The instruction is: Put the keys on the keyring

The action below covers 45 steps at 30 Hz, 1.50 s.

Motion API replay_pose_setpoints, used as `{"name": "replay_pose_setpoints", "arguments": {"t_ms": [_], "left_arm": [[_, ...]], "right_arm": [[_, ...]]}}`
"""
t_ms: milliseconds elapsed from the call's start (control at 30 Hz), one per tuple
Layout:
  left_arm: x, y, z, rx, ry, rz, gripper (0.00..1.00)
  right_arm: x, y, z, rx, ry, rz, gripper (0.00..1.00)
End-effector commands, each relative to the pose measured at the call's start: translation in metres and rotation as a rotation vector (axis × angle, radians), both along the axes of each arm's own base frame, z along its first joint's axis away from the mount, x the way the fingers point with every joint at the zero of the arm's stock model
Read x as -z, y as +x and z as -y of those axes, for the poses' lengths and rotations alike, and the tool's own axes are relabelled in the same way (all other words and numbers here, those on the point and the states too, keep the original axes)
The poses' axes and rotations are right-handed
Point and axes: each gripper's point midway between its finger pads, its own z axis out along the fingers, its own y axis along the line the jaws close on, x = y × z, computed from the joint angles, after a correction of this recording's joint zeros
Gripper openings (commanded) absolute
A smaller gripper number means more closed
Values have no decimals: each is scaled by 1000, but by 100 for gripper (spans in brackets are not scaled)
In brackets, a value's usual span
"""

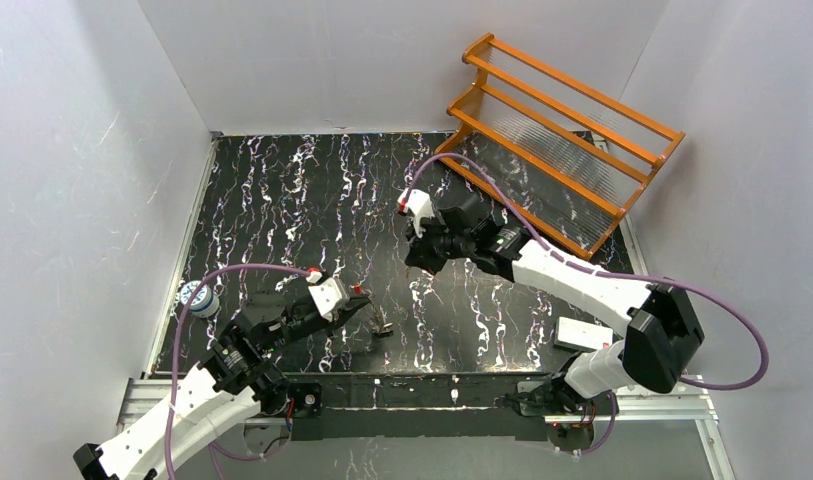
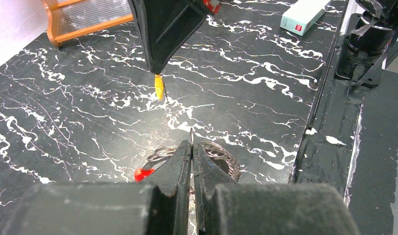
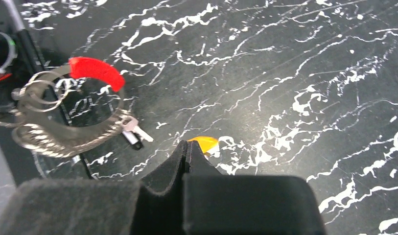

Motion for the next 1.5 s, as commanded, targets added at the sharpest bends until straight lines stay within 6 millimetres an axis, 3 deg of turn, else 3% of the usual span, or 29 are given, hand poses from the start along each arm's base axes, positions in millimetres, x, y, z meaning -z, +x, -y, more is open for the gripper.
{"name": "replay_pose_setpoints", "arguments": {"t_ms": [0, 300, 533, 767, 1100, 1467], "left_arm": [[-19, 0, 2, 19, -18, 60, 0], [-23, -5, 8, 78, -21, 109, 0], [-26, -9, 14, 125, -36, 145, 0], [-27, -13, 18, 162, -45, 179, 0], [-28, -17, 22, 200, -58, 193, 0], [-28, -17, 24, 204, -65, 189, 0]], "right_arm": [[-32, -31, -6, -175, 115, -82, 1], [-74, -86, -18, -462, 335, -182, 1], [-90, -105, -21, -578, 397, -259, 1], [-86, -112, -21, -635, 390, -294, 1], [-96, -107, -29, -643, 410, -300, 1], [-92, -103, -33, -631, 402, -324, 1]]}}
